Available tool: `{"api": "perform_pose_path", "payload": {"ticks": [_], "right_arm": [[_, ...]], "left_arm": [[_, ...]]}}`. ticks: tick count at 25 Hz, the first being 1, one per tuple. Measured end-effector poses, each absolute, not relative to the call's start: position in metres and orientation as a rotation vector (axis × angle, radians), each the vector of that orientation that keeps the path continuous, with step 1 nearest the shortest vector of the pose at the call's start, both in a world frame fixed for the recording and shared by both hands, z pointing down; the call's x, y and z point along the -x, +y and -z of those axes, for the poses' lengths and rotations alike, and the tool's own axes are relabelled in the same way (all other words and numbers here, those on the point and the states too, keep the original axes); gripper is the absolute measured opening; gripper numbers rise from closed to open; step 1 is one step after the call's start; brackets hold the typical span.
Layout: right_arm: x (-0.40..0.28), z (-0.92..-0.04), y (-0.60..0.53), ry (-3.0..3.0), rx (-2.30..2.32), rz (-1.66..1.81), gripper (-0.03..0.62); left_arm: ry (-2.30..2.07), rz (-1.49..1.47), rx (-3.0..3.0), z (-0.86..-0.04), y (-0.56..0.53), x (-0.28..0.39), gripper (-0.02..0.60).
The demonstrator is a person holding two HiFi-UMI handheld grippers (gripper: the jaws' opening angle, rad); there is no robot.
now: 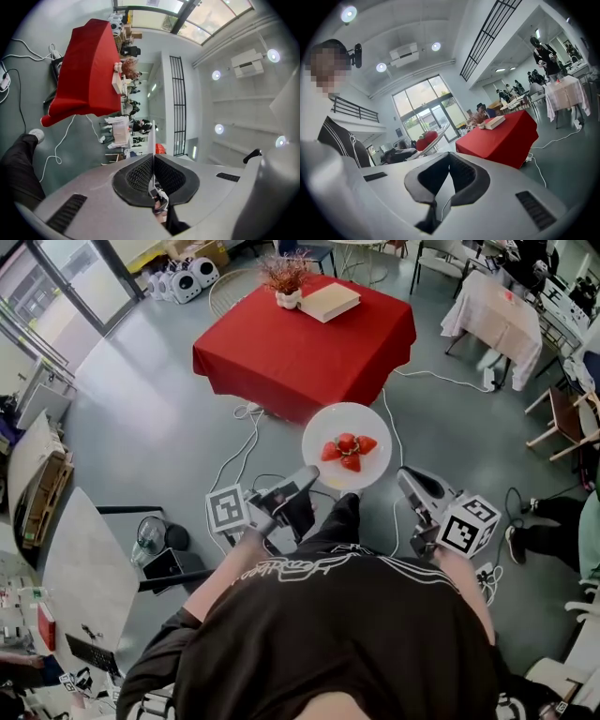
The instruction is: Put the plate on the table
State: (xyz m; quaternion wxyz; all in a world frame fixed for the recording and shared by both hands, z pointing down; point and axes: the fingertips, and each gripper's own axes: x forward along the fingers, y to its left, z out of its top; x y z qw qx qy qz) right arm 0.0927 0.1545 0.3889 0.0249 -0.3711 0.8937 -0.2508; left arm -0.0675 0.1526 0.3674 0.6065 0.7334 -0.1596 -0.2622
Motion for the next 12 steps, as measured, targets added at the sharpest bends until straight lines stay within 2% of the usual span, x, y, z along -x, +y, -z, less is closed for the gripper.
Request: {"api": "perform_pose_path", "payload": {"ticks": [12], "right_arm": [[-0.091,-0.389,0.085,2.814,1.127,0.769,0.008]], "left_arm": [[-0.380,0.627,-1.676,-0.367,0.076,0.064,0.012]]}}
